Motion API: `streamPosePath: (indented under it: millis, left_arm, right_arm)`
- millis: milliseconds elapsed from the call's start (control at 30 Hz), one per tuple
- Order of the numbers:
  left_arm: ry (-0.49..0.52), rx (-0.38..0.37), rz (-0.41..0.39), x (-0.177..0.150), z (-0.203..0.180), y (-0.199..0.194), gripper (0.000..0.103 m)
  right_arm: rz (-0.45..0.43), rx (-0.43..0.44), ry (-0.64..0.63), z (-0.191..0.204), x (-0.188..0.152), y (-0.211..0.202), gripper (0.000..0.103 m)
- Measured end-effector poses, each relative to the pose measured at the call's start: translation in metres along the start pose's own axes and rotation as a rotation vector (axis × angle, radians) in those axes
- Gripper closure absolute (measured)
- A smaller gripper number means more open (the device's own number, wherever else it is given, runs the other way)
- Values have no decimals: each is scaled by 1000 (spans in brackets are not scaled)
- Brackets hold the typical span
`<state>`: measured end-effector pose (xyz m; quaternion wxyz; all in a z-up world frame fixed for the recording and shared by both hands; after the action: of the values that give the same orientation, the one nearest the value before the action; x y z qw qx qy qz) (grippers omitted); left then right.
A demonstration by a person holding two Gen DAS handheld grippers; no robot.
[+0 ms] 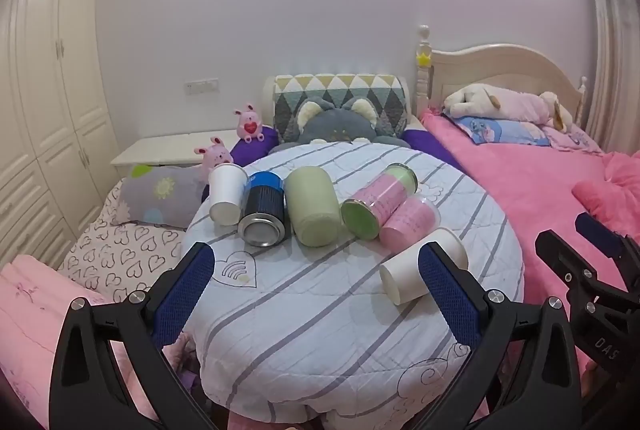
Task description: Flip cup upright
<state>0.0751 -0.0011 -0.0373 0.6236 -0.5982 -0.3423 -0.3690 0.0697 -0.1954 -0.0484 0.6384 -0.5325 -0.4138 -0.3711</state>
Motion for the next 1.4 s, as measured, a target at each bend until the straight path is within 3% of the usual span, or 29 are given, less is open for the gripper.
streamPosePath:
  millis: [1400]
  left_arm:
    - [-15,20,8,-2,8,13,0]
  right_arm:
    - [26,20,0,6,1,21,22]
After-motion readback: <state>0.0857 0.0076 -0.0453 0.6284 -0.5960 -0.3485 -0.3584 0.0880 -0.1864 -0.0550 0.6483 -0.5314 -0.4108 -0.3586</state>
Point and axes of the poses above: each gripper's, at about its wrist camera, not at the fingertips, and y roughly the way its jaws point, z to its left, x to its top, the point moved 9 cm from there along y, roughly the way its jaws point, and after that the axes turned 1 degree about y, right-handed, at the moved point
